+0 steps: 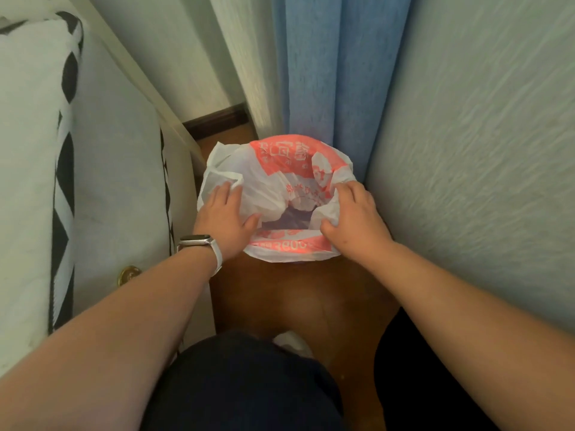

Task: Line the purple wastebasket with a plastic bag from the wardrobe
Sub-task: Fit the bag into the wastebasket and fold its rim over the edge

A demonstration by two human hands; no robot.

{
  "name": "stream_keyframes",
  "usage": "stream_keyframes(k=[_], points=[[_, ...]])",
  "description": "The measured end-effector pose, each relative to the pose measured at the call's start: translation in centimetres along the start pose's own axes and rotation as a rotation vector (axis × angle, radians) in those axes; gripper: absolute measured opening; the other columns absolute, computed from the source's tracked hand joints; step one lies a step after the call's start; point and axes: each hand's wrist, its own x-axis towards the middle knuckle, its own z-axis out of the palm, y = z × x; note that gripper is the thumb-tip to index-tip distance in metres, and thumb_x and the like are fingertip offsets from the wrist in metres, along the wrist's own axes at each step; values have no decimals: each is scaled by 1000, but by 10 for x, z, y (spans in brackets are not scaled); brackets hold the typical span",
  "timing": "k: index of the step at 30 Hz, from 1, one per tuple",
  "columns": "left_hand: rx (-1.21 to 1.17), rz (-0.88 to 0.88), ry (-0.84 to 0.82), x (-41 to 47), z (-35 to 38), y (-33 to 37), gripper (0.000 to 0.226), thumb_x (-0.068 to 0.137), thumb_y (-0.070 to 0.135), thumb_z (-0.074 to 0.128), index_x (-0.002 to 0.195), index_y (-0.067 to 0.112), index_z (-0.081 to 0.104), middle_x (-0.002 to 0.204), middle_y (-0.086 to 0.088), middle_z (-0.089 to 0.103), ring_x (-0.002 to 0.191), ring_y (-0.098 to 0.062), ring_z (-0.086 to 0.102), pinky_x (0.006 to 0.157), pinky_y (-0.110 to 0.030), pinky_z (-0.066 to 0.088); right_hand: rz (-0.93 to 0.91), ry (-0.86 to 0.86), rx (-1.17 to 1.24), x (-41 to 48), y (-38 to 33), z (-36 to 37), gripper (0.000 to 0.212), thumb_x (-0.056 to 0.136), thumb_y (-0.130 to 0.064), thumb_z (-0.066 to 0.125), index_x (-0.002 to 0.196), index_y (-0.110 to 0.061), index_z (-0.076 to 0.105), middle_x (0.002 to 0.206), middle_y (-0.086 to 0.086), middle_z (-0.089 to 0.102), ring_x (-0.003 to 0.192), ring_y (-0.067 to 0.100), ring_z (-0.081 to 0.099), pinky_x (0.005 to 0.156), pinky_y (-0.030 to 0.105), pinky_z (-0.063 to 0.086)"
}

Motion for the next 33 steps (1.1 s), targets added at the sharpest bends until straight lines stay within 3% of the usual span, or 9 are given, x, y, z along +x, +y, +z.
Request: stream_keyframes(k=[6,11,14,16,18,21,24,27,33], points=[[-370,-143,-59,4,16,-13,79,91,42,57,153,32,9,159,10,11,132,-22,43,102,-36,44,80,-58,67,8,6,12,92,89,-42,63,153,-22,0,160,-4,-3,141,25,31,103,34,42],[-689,-197,-88,7,27,-18,92,89,34,61,152,41,-5,147,4,40,122,-16,51,90,-28,48,81,-177,86,13,15,17,96,93,-49,52,150,-27,-22,160,2,2,138,29,34,98,39,43],[-684,-194,-93,7,25,-15,89,91,33,59,153,39,-5,142,9,42,114,-12,52,81,-19,46,77,-217,109,14,18,14,93,95,-50,49,148,-33,-25,161,3,6,139,30,34,100,40,42],[-495,-249,-58,5,20,-13,84,90,45,55,154,35,2,148,-1,35,118,-19,51,93,-33,47,84,-243,127,13,19,12,90,95,-51,49,148,-36,-23,161,2,6,141,29,30,103,41,40],[-227,-253,-11,-1,16,-10,78,90,53,50,154,27,13,156,-4,23,135,-29,38,109,-46,37,91,-242,113,11,21,11,88,95,-54,48,149,-38,-19,162,0,4,145,29,24,108,44,36],[21,-29,78,-12,3,-3,65,92,53,48,148,23,31,161,-9,19,147,-31,22,116,-49,26,40,-135,-2,6,20,4,86,92,-59,50,153,-32,-3,160,-1,4,145,29,19,114,46,29],[61,266,-121,-22,-4,1,64,94,63,38,144,24,40,155,-6,34,142,-26,32,115,-46,29,-141,-86,-146,-3,16,-7,83,87,-66,51,153,-32,14,160,0,3,148,28,8,120,48,14],[120,370,-308,-28,-5,-1,68,90,74,29,139,29,47,143,2,50,131,-21,44,112,-42,35,-337,-172,-205,-10,16,-9,74,85,-71,52,146,-33,34,158,3,20,147,25,12,121,49,11],[327,510,-290,-25,0,-14,49,96,60,37,121,26,62,121,4,66,116,-21,55,110,-39,33,-457,-155,-288,-4,22,1,46,87,-61,56,115,-25,65,133,1,51,129,23,38,113,43,24]])
